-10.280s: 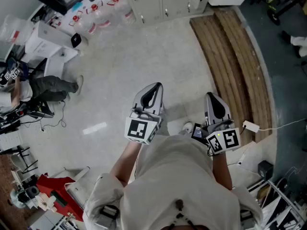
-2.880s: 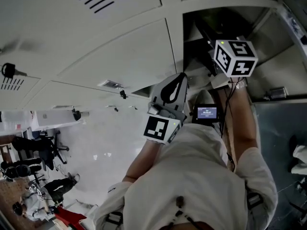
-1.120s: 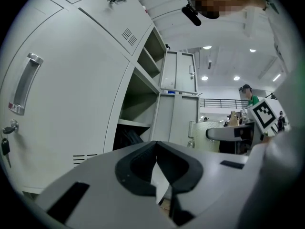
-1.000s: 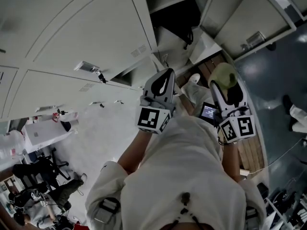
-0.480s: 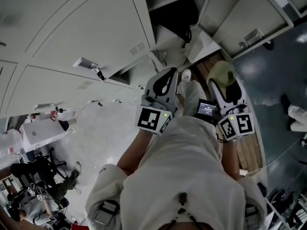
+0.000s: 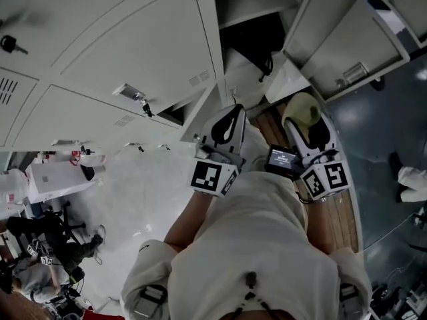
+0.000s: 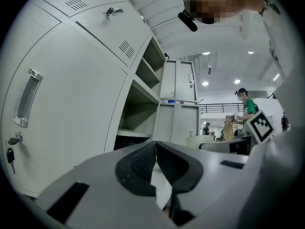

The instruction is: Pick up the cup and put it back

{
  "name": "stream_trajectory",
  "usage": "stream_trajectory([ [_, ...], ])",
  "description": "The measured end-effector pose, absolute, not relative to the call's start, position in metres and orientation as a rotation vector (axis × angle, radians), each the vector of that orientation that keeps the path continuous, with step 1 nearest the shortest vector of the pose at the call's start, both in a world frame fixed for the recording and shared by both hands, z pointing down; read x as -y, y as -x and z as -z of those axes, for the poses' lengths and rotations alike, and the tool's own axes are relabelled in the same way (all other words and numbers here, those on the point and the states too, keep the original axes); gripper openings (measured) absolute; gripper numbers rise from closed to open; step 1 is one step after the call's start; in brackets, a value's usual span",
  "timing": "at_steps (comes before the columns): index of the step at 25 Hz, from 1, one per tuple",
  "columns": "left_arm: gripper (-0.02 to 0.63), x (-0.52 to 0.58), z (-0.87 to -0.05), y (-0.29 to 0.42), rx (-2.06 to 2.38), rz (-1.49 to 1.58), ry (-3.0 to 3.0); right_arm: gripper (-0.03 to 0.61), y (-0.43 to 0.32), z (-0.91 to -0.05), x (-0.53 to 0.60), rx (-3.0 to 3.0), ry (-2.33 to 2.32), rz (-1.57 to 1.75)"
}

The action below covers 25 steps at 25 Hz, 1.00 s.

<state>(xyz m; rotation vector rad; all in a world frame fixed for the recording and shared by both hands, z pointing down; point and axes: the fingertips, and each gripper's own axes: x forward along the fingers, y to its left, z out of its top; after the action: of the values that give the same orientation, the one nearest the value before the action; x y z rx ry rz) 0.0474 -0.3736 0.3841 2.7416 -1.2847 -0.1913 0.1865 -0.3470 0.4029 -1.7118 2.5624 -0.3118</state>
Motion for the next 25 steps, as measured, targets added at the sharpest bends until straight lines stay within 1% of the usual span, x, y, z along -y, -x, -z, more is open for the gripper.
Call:
stream_trajectory([
  [4,0.009,0.379,-0.384,-0.033,1.329,0.188,-2.714,0.341,-0.172,-0.393,0.361,-2.576,1.668,0.284],
  [11,0.009,0.401,-0.364,-0.033,1.367,0.194,-2.733,0.341,-0.161,-0.335,0.4,-2.595,1.568,0.163],
  [16,0.009,0.418,-0.345,-0.037,1.364,0.218,-2.759,0.341,-0.159,-0.261,0.44,-2.578,1.464,0.054],
  [25,0.009,0.426,-0.32,-0.035,1.401,0.215,-2.78,0.341,-0.141,-0.113,0.481,-2.591,1.348,-0.251],
])
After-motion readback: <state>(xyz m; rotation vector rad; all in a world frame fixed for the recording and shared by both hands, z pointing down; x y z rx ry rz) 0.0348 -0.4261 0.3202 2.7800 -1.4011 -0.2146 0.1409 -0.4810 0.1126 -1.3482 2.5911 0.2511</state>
